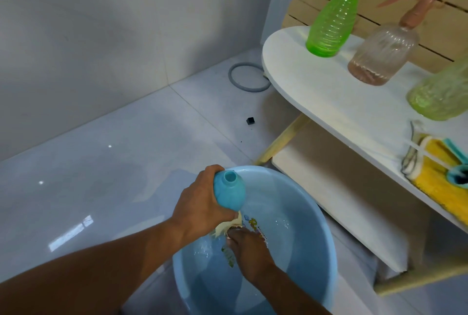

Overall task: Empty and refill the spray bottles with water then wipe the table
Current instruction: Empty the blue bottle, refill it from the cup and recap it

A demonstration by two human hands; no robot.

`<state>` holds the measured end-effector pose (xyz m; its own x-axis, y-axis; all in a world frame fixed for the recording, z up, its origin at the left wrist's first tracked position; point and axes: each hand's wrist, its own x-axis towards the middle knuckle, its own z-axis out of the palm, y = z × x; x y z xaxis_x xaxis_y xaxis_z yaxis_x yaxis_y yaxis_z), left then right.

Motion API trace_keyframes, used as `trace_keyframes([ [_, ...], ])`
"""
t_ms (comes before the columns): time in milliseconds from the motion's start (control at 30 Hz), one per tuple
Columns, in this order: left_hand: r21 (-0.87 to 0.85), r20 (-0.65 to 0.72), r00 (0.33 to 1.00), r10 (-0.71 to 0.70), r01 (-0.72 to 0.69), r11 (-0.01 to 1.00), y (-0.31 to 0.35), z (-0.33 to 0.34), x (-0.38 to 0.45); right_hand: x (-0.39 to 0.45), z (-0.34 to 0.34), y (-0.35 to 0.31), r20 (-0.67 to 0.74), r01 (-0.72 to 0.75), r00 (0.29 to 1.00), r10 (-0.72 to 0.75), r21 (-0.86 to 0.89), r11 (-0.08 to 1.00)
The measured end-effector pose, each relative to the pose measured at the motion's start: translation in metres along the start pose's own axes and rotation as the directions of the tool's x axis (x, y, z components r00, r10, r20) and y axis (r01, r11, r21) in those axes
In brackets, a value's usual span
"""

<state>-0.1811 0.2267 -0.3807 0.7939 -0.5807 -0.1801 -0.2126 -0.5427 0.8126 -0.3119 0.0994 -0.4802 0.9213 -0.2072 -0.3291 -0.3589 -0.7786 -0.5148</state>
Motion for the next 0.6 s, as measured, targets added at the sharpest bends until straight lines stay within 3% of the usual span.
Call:
trace_keyframes([
  [100,0.003,-0.017,1.0,0.001,-0.001,1.0,0.0,-0.002,-0.004,-0.005,-0.01,-0.009,-0.036,-0.097,0.992,0.118,0.367,0.925],
  [233,0.0,-0.056,0.998,0.025,-0.025,1.0,0.0,-0.004,-0.01,-0.009,-0.021,-0.004,0.049,-0.29,0.934,0.354,0.683,0.671],
  [300,-0.009,-0.081,0.996,0.044,-0.045,0.999,0.001,-0.005,-0.014,-0.017,-0.03,0.002,0.06,-0.317,0.908,0.416,0.747,0.584],
  [600,0.009,-0.115,0.993,-0.007,0.008,1.0,0.006,0.001,-0.037,-0.06,-0.105,0.016,-0.129,-0.225,0.852,0.508,0.786,0.576],
])
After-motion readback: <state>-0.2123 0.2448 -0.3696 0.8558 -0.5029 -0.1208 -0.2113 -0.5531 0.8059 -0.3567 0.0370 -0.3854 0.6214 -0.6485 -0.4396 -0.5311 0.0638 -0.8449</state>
